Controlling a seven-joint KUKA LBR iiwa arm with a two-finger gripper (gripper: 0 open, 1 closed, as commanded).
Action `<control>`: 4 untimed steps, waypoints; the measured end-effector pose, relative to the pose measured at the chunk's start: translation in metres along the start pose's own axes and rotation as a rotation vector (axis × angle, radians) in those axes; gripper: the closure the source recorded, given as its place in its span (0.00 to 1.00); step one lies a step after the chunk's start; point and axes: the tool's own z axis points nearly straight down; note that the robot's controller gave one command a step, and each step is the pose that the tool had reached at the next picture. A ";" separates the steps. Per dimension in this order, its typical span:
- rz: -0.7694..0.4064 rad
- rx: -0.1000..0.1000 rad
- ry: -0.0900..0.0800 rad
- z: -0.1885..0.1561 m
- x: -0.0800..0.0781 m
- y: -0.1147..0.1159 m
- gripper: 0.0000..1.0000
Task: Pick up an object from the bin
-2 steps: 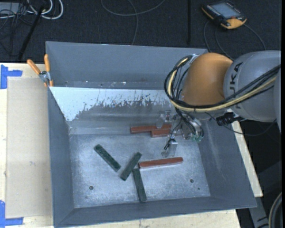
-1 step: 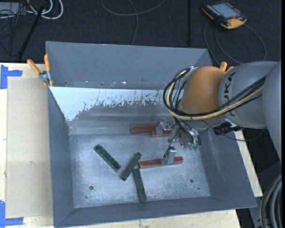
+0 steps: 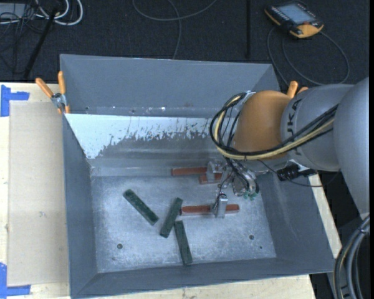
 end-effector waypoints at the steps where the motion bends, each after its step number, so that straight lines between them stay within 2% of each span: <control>1: 0.148 -0.002 -0.013 -0.006 0.026 0.023 0.00; 2: 0.177 -0.004 -0.012 -0.010 0.062 0.051 1.00; 3: 0.171 -0.005 -0.007 -0.010 0.060 0.050 1.00; 4: 0.205 -0.004 0.000 -0.010 0.019 0.051 1.00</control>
Offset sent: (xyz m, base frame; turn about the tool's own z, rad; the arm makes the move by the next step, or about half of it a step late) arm -0.0241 0.0317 0.0076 0.1228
